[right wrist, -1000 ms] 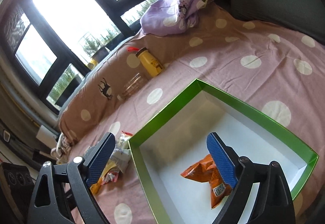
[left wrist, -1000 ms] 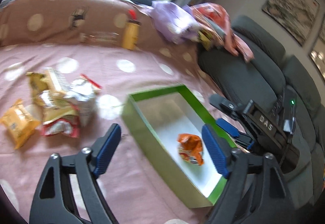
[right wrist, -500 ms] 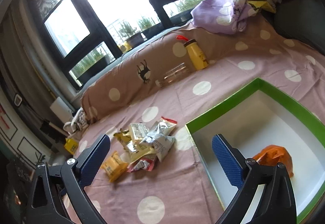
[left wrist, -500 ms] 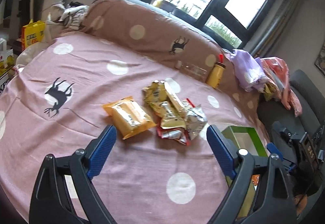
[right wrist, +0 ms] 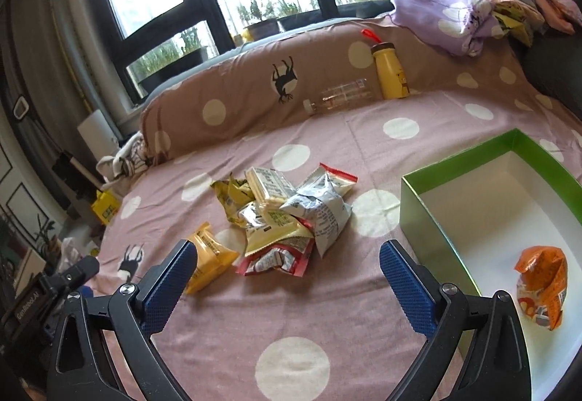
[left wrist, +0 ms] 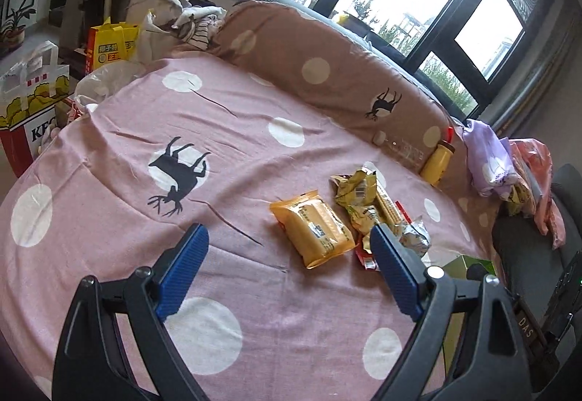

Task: Organize snacks

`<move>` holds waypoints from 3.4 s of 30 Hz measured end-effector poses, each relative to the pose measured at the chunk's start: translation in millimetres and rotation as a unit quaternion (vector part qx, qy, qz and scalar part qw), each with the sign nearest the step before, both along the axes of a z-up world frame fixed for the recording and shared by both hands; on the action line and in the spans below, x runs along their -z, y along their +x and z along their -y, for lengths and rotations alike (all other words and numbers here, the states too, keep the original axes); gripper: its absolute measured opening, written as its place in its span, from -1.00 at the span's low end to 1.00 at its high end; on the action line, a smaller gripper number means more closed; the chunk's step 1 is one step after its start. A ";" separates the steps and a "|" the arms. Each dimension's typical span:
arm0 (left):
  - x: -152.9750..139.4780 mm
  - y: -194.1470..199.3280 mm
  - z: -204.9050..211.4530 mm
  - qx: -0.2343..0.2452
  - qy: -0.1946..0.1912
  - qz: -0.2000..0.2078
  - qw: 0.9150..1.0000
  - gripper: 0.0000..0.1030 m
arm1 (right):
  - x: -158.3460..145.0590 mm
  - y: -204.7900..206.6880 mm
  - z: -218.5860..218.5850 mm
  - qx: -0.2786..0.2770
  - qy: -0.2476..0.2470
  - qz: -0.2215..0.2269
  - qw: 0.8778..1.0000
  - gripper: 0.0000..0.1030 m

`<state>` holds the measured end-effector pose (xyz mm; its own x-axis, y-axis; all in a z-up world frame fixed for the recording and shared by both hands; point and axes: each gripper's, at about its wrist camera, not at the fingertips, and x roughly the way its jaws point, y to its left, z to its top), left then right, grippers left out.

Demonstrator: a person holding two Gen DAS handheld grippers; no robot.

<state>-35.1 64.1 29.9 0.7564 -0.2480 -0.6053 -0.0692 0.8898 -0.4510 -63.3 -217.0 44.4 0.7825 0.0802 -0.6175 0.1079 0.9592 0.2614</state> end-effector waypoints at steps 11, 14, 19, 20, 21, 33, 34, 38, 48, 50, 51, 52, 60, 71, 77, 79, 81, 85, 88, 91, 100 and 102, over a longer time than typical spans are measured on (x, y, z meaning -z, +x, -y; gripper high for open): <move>6.5 2.7 -3.0 -0.005 0.027 -0.029 0.999 0.75 | 9.6 1.5 -11.6 0.001 -0.026 -0.014 1.000 0.95; 9.4 4.1 -4.0 -0.005 0.027 -0.043 0.999 0.75 | 11.4 1.7 -15.1 -0.004 -0.034 -0.016 0.999 0.95; 11.4 5.4 -5.0 -0.003 0.025 -0.053 0.998 0.74 | 15.2 2.6 -18.4 -0.010 -0.047 -0.023 0.999 0.95; 11.4 5.4 -4.9 -0.003 0.025 -0.054 0.998 0.74 | 15.6 2.7 -19.0 -0.010 -0.048 -0.024 0.999 0.95; 11.5 5.4 -4.8 -0.002 0.024 -0.054 0.998 0.73 | 16.3 2.8 -19.2 -0.012 -0.048 -0.026 0.998 0.95; 14.0 9.3 0.2 0.023 0.020 -0.064 0.997 0.21 | -3.9 18.0 -2.4 -0.047 -0.002 -0.050 0.998 0.94; 14.0 9.7 0.4 0.025 0.021 -0.064 0.997 0.20 | -4.3 27.0 0.4 -0.044 0.006 -0.062 0.997 0.94; 15.5 12.6 -1.7 0.026 0.009 -0.071 0.997 0.20 | 2.7 70.0 3.3 -0.033 0.008 -0.104 0.994 0.87; 22.1 18.9 0.1 0.022 0.032 -0.097 0.994 0.20 | 51.2 141.4 13.7 0.007 0.013 -0.187 0.982 0.65; 23.3 19.7 3.0 0.029 0.039 -0.100 0.994 0.20 | 60.0 144.7 18.6 0.004 0.040 -0.192 0.981 0.65; 23.7 20.0 3.9 0.031 0.041 -0.101 0.994 0.20 | 62.7 144.5 21.3 0.008 0.047 -0.192 0.980 0.61; 23.9 20.0 4.7 0.033 0.042 -0.101 0.993 0.20 | 63.9 143.2 24.2 0.014 0.046 -0.189 0.981 0.53; 23.9 18.7 10.7 0.043 0.048 -0.102 0.993 0.20 | 49.8 113.0 32.2 0.009 0.062 -0.155 0.986 0.07; 25.1 14.4 25.3 0.064 0.060 -0.107 0.990 0.20 | 38.0 32.2 -36.8 -0.086 0.029 -0.156 0.984 0.07; 27.0 11.4 29.7 0.068 0.069 -0.109 0.989 0.23 | 56.2 23.4 -68.3 -0.120 -0.024 -0.185 0.975 0.16; 28.6 11.5 32.4 0.071 0.072 -0.113 0.988 0.23 | 52.8 22.2 -68.9 -0.125 -0.016 -0.178 0.976 0.29; 28.9 10.9 34.4 0.075 0.071 -0.115 0.988 0.23 | 46.8 19.2 -65.1 -0.128 -0.004 -0.167 0.977 0.42; 27.2 8.7 39.2 0.085 0.064 -0.114 0.988 0.24 | 28.9 9.2 -49.8 -0.119 0.015 -0.135 0.984 0.52; 29.3 8.2 45.9 0.108 0.047 -0.122 0.985 0.26 | 22.2 7.1 -34.3 -0.108 0.051 -0.117 0.986 0.55; 31.6 6.6 55.6 0.139 0.024 -0.129 0.982 0.26 | 24.7 8.0 -19.2 -0.106 0.109 -0.118 0.981 0.55; 48.2 1.7 95.6 0.220 0.020 -0.157 0.963 0.26 | 48.0 17.3 -10.3 -0.111 0.192 -0.147 0.964 0.55; 54.5 2.0 101.5 0.228 0.020 -0.167 0.959 0.27 | 55.1 20.9 -14.1 -0.117 0.203 -0.160 0.959 0.55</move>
